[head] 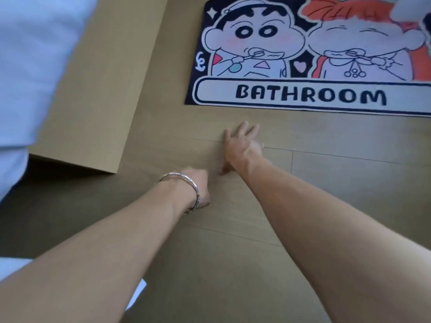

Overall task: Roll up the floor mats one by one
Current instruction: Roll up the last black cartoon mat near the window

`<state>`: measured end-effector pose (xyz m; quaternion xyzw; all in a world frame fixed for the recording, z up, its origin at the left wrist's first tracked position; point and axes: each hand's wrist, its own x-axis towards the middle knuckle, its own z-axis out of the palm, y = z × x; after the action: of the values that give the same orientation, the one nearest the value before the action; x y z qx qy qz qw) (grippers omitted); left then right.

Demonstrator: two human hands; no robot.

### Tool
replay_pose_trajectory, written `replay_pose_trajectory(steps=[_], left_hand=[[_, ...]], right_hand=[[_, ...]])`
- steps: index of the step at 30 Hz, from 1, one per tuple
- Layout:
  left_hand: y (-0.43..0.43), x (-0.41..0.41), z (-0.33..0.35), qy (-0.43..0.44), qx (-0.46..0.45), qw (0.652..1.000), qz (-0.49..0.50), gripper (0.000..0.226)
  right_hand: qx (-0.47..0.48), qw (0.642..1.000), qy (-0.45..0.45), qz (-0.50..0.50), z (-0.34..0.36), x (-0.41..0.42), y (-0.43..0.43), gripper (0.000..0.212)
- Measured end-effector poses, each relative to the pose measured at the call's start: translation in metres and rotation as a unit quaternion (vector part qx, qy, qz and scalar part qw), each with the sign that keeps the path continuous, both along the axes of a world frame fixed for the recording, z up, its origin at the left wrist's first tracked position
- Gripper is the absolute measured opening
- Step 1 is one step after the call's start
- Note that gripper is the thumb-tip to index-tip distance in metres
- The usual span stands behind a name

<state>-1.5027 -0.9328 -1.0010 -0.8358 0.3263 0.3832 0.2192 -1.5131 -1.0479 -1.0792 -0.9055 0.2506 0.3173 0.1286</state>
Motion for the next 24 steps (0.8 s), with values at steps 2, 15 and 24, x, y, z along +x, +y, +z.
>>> replay_pose_trajectory(steps=[2,15,24], left_hand=[[-0.008,0.001,0.007,0.000,0.014,1.000,0.020,0.047],[-0.017,0.034,0.019,0.006,-0.022,0.999,0.044,0.051],[-0.069,0.076,-0.026,-0.014,-0.117,0.993,0.017,0.045]], right_hand=[[0.003,0.999,0.032,0.013,0.004,0.004,-0.003,0.093],[0.087,0.982,0.168,-0.024,0.037,0.031,-0.022,0.091],[0.102,0.985,0.137,-0.015,0.022,0.020,-0.032,0.079]])
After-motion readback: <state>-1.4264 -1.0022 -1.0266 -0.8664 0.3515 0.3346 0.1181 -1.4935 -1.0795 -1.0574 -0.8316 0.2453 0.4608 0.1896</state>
